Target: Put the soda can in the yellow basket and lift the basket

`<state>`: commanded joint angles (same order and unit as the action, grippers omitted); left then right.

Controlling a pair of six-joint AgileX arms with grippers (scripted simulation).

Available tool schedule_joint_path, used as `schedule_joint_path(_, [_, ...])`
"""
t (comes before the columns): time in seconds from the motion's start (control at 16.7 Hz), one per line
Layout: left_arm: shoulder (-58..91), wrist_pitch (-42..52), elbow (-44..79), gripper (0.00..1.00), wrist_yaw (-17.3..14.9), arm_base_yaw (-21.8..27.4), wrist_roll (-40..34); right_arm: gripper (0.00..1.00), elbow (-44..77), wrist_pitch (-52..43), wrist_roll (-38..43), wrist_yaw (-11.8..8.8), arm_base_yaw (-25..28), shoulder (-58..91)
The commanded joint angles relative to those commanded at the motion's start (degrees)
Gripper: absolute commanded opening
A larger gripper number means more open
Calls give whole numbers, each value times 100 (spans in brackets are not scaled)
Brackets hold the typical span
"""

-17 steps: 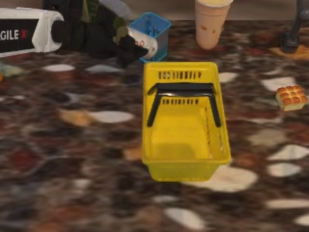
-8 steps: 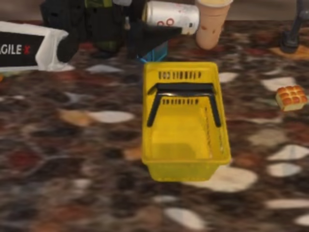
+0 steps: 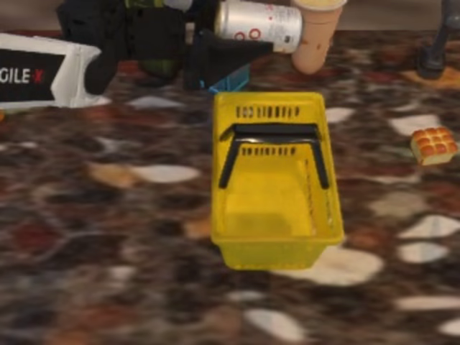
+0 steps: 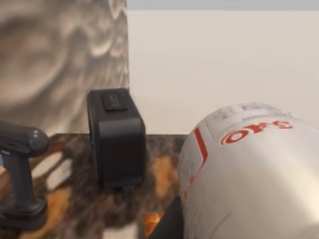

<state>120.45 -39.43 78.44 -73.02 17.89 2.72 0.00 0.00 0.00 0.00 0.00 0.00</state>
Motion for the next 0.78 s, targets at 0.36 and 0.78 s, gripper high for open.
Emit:
schedule_joint_path(0.36, [670,-924,-218,0,-24,-55,-14,100,0,0,0,0,0,0])
schedule_joint_path(0.78, [1327,-1858,-494,0,-19,-116,-39,100,0,0,0,0,0,0])
